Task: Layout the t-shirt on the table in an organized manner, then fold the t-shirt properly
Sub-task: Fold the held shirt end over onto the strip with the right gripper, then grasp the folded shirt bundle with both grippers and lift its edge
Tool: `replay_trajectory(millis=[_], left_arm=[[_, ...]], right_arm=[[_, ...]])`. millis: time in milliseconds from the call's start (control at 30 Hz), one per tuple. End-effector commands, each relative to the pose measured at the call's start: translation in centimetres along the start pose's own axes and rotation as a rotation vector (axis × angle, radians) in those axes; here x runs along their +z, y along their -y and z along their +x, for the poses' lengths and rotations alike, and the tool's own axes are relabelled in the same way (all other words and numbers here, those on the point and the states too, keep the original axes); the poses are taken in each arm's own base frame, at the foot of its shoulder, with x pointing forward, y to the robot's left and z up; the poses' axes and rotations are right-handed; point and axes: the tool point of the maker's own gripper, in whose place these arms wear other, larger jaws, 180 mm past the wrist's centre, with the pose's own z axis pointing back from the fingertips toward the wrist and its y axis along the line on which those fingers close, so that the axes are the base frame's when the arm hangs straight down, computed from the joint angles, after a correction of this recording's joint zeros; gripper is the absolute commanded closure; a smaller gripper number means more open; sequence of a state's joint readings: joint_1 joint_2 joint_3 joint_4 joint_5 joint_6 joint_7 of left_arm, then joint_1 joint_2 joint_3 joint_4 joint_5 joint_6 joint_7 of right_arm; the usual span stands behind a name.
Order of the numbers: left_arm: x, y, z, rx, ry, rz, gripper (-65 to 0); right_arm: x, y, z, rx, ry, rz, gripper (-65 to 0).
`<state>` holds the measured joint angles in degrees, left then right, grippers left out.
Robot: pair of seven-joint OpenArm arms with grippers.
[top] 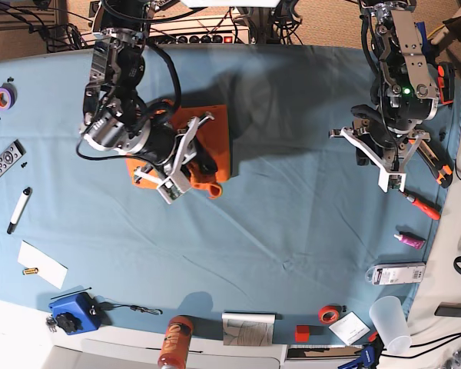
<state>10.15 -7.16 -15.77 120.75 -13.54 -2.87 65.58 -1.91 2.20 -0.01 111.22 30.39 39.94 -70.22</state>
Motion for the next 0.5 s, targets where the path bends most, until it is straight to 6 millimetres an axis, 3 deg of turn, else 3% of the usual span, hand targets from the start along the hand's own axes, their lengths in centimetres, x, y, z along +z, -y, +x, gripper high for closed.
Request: replay_trajectory(millis=[0,133,267,367,433,467], left_arm=[[0.4,0.0,1.2,-0.011,0.044,-0.001,-13.5],[0.4,0.0,1.2,-0.011,0.043,-0.001,-13.5],[0.4,0.0,1.2,-0.011,0.046,-0.001,-13.5],[0.4,0.0,1.2,-0.011,0.046,-0.001,-13.5],[0.4,0.0,1.2,-0.011,0.045,-0.001,-13.5],[0.4,0.0,1.2,-0.011,0.044,-0.001,-13.5]], right_arm=[[0.3,0.1,1.7,0.016,0.060,0.000,-14.0],[0.4,-0.8,2.5,-0.003,0.104,0.049,-16.8],[1.2,-2.9,5.4,-0.032,0.222,0.182,-16.8],[1.9,-3.1,7.4,0.003,0.263,0.203,-16.7],[2.5,-2.5,8.2,0.026,0.280,0.174,-13.8],[2.7,-2.0,8.1,0.029,0.280,0.148,-8.6]])
